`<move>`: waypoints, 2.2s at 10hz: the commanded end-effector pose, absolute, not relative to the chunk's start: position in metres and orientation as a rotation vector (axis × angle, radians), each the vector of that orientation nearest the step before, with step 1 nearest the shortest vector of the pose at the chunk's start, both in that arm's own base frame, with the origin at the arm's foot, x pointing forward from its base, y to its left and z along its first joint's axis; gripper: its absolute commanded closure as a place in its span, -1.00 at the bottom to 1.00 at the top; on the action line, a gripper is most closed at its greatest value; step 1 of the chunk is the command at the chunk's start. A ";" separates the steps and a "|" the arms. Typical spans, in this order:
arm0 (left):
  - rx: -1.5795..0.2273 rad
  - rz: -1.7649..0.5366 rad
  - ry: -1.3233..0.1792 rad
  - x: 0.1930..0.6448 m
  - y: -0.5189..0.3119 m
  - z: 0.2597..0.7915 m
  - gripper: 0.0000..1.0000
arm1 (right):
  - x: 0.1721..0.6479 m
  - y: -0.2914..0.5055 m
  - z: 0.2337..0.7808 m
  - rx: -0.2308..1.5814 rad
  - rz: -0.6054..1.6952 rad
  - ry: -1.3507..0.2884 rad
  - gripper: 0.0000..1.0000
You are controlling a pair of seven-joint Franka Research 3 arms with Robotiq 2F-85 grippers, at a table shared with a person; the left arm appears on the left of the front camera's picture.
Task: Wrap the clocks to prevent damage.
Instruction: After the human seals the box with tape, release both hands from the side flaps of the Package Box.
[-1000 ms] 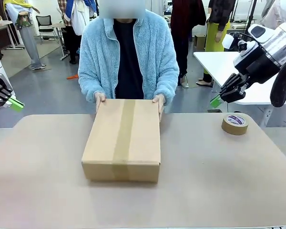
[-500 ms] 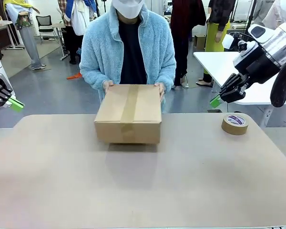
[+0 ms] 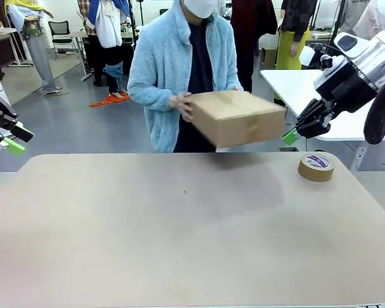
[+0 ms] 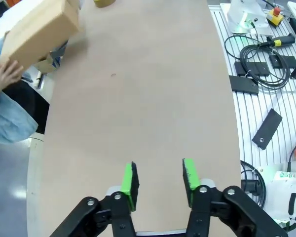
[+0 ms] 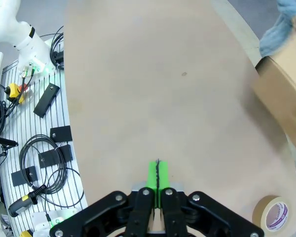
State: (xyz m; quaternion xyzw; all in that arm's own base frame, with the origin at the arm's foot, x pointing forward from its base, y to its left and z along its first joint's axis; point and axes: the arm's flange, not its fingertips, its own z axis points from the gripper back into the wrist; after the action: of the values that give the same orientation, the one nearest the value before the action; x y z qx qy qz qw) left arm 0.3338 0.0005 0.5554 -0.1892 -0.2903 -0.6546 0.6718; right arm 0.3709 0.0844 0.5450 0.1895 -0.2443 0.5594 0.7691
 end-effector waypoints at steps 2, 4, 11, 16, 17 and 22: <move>-0.448 -1.458 -0.656 0.331 -0.006 0.547 -1.00 | 0.370 0.084 0.543 0.394 1.214 -0.531 0.98; -0.454 -1.452 -0.658 0.330 -0.007 0.547 -1.00 | 0.370 0.084 0.543 0.394 1.214 -0.531 0.98; -0.435 -1.474 -0.670 0.325 -0.003 0.551 -1.00 | 0.328 0.095 0.547 0.447 1.266 -0.462 -0.21; -0.460 -1.411 -0.679 0.335 0.003 0.560 -1.00 | 0.310 0.085 0.543 0.453 1.210 -0.460 -0.88; -0.467 -1.396 -0.680 0.332 0.003 0.557 -1.00 | 0.307 0.084 0.541 0.442 1.211 -0.461 -1.00; -0.483 -1.396 -0.664 0.333 0.005 0.558 -1.00 | 0.315 0.080 0.545 0.466 1.157 -0.477 -1.00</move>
State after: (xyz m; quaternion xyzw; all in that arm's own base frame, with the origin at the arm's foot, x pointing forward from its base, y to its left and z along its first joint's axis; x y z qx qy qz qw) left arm 0.3318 0.0058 0.5556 -0.2027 -0.2934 -0.6344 0.6858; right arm 0.3137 0.0809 0.5457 0.2178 -0.2218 0.5491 0.7758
